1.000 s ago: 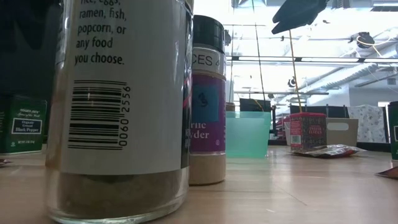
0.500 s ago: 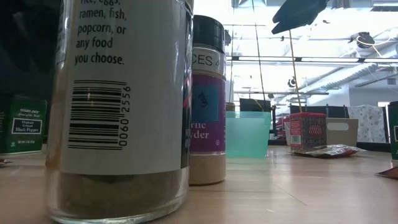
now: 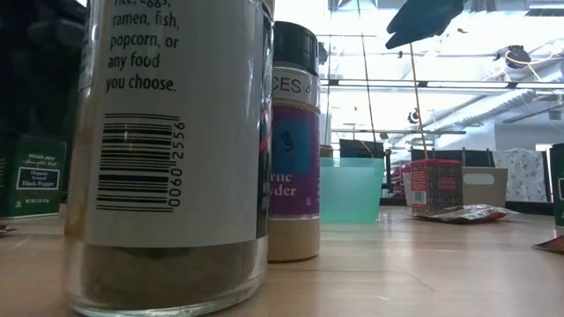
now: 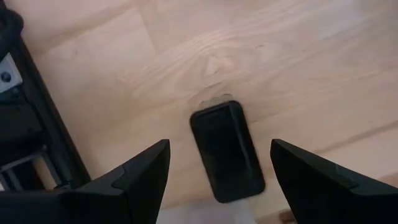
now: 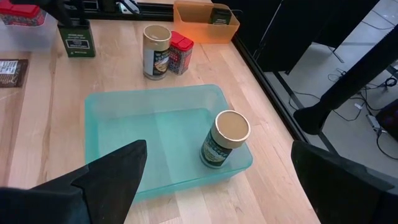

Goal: Sort spices by type
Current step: Put the left black seasoning can into the orange bin

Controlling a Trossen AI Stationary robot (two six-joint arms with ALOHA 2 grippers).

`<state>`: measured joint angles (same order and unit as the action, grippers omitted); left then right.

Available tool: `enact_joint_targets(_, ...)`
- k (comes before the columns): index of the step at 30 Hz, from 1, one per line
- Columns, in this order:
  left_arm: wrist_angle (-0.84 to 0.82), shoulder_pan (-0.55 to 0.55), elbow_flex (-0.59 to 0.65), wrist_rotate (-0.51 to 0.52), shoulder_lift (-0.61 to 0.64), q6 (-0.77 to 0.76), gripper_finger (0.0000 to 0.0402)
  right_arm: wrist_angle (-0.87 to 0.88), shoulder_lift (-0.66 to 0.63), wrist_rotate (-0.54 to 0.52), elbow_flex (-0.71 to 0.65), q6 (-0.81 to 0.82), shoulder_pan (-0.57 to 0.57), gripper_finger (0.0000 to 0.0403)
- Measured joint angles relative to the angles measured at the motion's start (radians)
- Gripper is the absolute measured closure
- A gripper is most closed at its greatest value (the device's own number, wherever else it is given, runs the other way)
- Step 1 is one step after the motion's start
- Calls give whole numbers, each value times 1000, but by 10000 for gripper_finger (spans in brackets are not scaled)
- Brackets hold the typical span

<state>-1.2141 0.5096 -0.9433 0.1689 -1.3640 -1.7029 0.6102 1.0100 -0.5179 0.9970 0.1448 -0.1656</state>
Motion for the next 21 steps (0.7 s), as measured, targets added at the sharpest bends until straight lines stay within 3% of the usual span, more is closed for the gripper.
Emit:
enact_joint_targets(8, 106, 0, 68, -2, 0, 7, 135, 1, 0, 0, 0, 0, 0, 18)
enact_joint_targets(17, 126, 0, 94, 0, 0, 7, 267, 1, 0, 0, 0, 0, 0, 18)
enact_joint_targets(21, 107, -8, 76, 8, 1, 8, 269, 2, 0, 0, 0, 0, 0, 18)
